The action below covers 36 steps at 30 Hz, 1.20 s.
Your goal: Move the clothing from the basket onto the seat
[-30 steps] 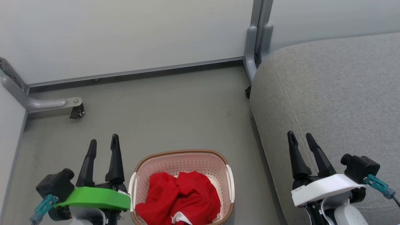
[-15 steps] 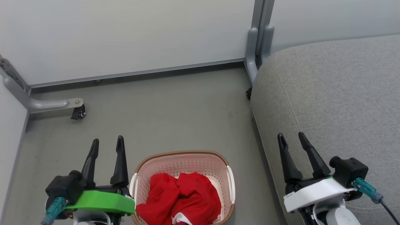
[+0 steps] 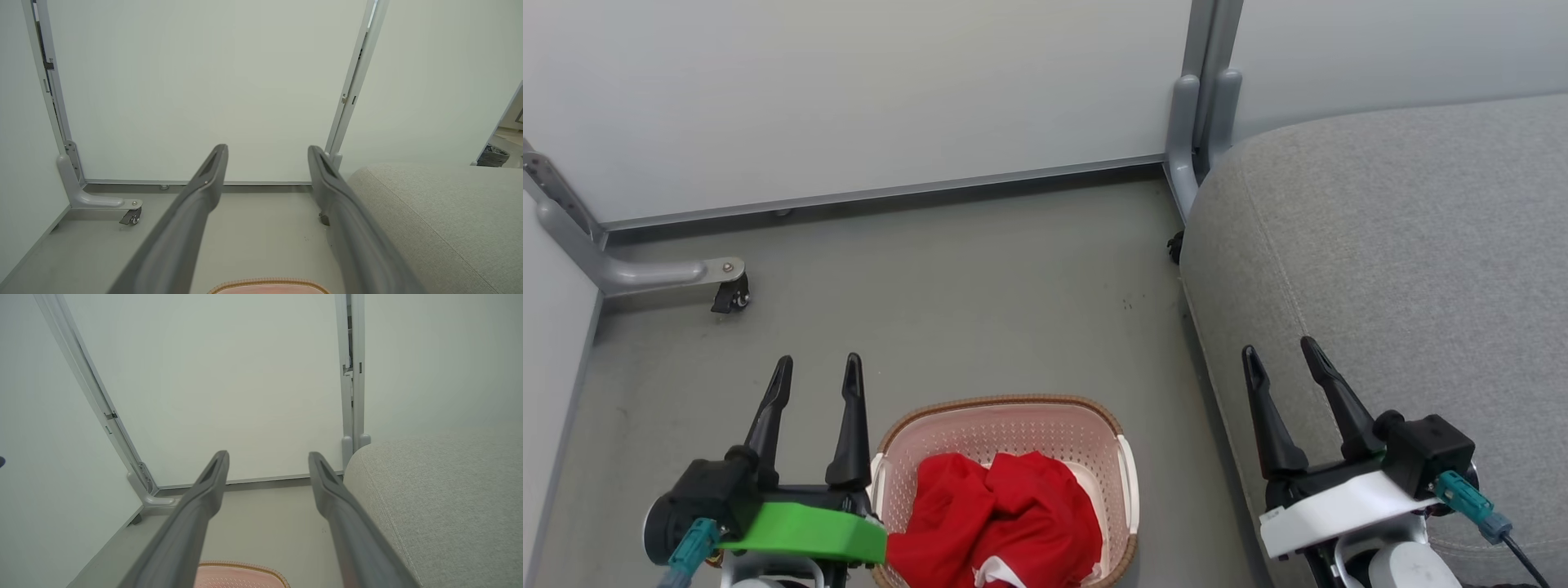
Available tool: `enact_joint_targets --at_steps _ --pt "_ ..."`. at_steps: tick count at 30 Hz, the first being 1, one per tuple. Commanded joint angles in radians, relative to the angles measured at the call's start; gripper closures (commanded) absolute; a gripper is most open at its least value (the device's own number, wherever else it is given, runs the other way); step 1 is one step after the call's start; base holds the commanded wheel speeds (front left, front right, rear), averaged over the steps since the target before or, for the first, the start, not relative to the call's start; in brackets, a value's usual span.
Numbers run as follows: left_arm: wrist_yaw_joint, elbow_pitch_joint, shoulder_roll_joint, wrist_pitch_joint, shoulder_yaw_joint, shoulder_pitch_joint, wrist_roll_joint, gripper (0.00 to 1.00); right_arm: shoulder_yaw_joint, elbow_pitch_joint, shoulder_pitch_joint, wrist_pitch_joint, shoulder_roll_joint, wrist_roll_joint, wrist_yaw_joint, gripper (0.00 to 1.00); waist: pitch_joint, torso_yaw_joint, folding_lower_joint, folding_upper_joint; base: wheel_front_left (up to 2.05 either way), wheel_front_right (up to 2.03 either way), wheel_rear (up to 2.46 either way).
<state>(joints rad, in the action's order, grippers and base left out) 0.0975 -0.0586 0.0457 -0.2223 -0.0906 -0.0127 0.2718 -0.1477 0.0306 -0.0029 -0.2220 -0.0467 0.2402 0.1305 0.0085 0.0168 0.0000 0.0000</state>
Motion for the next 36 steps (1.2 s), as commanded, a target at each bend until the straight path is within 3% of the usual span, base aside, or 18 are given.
enact_joint_targets --at_steps 1,22,36 --pt "0.005 0.0 0.007 -0.009 -0.001 0.007 -0.022 0.0 -0.004 -0.01 0.014 -0.009 -0.005 -0.026 0.0 0.0 -0.001 0.002 0.0 0.0 0.0 0.0 0.0" --pt "0.003 -0.032 0.008 -0.046 -0.036 0.013 -0.144 0.0 0.002 -0.036 0.038 -0.046 -0.006 -0.173 0.0 0.0 -0.001 0.034 0.0 0.0 0.0 0.0 0.0" --pt "0.003 -0.044 0.007 -0.044 -0.034 0.004 -0.142 0.0 0.004 -0.042 0.028 -0.044 -0.006 -0.154 0.0 0.0 0.031 0.031 0.0 0.0 0.0 0.0 0.0"
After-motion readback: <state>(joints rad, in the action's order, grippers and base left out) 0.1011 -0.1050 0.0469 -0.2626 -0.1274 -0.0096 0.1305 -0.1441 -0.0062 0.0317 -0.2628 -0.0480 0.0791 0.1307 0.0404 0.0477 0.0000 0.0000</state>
